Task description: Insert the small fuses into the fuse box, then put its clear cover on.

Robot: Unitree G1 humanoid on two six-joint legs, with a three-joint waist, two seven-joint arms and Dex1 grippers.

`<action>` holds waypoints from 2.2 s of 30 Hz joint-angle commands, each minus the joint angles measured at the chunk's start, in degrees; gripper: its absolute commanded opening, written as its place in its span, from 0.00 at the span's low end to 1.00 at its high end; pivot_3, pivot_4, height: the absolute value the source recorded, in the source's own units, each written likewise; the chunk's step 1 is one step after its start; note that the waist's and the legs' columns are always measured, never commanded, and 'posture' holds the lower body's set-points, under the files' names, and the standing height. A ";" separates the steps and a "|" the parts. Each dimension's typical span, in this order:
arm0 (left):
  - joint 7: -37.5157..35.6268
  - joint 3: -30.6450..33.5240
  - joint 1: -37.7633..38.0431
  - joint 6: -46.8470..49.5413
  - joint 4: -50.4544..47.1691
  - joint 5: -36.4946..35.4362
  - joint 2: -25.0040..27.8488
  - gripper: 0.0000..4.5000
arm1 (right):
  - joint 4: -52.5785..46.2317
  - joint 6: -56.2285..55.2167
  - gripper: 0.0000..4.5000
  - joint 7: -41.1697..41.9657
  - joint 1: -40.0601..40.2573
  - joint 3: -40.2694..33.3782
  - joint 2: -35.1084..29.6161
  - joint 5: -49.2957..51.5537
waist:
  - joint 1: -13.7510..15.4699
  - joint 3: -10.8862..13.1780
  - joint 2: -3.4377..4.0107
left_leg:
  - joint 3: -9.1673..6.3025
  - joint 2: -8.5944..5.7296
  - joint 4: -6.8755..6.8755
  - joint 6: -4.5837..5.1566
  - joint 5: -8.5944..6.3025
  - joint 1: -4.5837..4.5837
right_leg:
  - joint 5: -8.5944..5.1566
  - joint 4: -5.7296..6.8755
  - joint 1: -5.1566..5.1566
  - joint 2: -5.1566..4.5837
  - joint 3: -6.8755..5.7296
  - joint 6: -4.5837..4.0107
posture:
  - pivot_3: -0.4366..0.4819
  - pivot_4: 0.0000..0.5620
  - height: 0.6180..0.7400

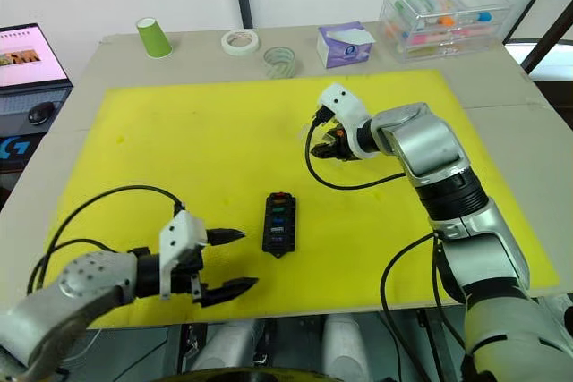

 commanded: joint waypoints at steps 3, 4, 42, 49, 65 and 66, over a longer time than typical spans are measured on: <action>11.92 -7.34 1.33 1.14 -2.36 6.51 -6.34 1.00 | -3.71 2.38 0.42 -0.66 -3.35 -2.05 0.24 2.11 | -0.06 0.00 0.00 | 0.01 -0.02 0.00 0.00 0.00 0.01 | 0.00 -0.02 0.00 0.00 0.02 0.00 | 0.48 0.27 1.00; 14.22 -8.63 1.40 1.44 -2.08 7.68 -8.12 1.00 | -3.93 2.76 0.42 -0.82 -3.63 -2.03 0.29 2.32 | -0.06 0.00 0.00 | 0.02 -0.02 -0.01 0.00 0.00 0.01 | 0.00 -0.02 0.00 0.00 0.02 0.00 | 0.48 0.27 1.00; 34.21 -17.67 3.14 -0.07 3.70 28.90 -22.13 0.61 | -4.31 0.54 0.42 -2.52 -6.41 -0.50 -0.51 3.86 | 0.61 -0.06 -0.02 | 0.10 0.04 -0.08 -0.03 0.02 0.10 | -0.01 0.03 -0.04 0.07 0.12 -0.01 | 0.48 0.27 1.00; 14.15 -9.70 -3.65 -8.83 10.25 19.21 -12.13 0.61 | -6.03 -0.74 0.42 -1.82 -6.04 -0.21 -1.27 4.31 | 0.74 -0.06 -0.02 | 0.11 0.04 -0.07 -0.05 0.03 0.10 | -0.01 0.03 -0.03 0.07 0.11 -0.01 | 0.48 0.27 1.00; -33.92 -12.94 -35.07 -36.54 56.74 15.35 -5.76 0.61 | -19.05 2.56 0.42 0.01 -0.39 -2.58 -7.80 8.13 | 1.13 -0.05 -0.02 | -0.07 -0.09 0.03 -0.05 0.05 0.04 | 0.00 0.02 0.03 -0.03 -0.21 0.00 | 0.48 0.27 1.00; -34.39 -13.03 -35.60 -36.94 58.15 15.90 -6.25 0.61 | -19.76 2.57 0.42 0.05 -0.02 -2.52 -8.08 8.31 | 1.16 -0.05 -0.02 | -0.07 -0.09 0.06 -0.05 0.05 0.02 | 0.00 0.01 0.04 -0.04 -0.22 0.00 | 0.48 0.27 1.00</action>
